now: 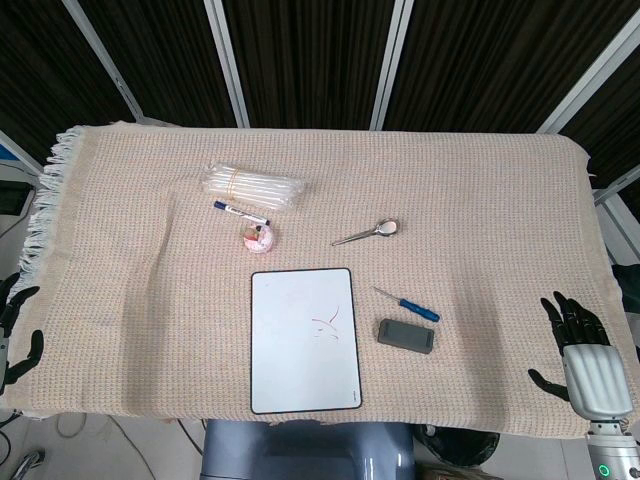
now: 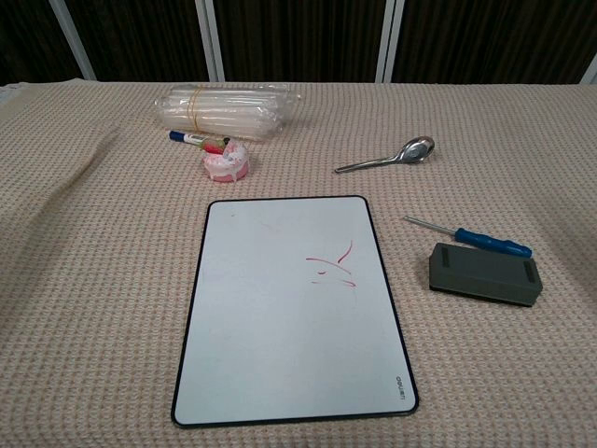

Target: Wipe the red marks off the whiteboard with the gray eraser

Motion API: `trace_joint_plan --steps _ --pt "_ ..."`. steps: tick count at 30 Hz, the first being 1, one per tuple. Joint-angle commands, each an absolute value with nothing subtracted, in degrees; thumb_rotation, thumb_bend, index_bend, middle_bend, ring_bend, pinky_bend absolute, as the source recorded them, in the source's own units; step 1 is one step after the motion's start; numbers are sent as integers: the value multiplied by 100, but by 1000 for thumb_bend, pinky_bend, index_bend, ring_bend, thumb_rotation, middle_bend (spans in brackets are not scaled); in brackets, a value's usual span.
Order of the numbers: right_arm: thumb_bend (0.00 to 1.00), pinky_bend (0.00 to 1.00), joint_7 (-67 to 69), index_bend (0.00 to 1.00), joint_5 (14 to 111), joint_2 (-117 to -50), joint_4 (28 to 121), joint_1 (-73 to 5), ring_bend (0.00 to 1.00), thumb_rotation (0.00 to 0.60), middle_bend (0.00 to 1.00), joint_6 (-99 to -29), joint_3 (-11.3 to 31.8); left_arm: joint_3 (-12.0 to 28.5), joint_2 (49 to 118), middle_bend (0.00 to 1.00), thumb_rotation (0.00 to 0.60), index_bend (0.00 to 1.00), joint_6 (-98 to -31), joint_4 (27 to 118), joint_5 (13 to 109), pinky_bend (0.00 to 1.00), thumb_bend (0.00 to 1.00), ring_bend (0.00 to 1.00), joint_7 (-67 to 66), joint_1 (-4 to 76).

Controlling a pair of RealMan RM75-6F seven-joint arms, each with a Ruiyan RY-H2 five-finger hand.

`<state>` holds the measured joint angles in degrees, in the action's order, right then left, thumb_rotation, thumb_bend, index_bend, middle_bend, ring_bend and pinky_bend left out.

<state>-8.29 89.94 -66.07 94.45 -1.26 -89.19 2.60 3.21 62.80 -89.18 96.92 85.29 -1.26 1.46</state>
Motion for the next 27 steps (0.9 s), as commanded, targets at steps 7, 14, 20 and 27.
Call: trace_joint_plan --steps 7,14,20,27 --pt "65 137 -816 0 8981 -6598 9454 -114 63 600 8 -8953 276 257 6240 11 600 160 -8895 9601 8671 3 485 0 -226 173" --pt "66 137 -800 0 8992 -6581 9466 -107 64 600 8 -8976 277 216 6252 11 600 160 -8951 9494 8858 2 484 0 -205 191" --pt "66 137 -789 0 8981 -6576 9464 -110 64 600 8 -8967 282 216 6262 11 600 160 -8941 9479 8841 2 485 0 -207 195" --pt "66 137 -682 0 9007 -6556 9527 -129 64 600 9 -8869 219 213 6260 11 600 160 -8942 9502 8832 3 484 0 -195 192"
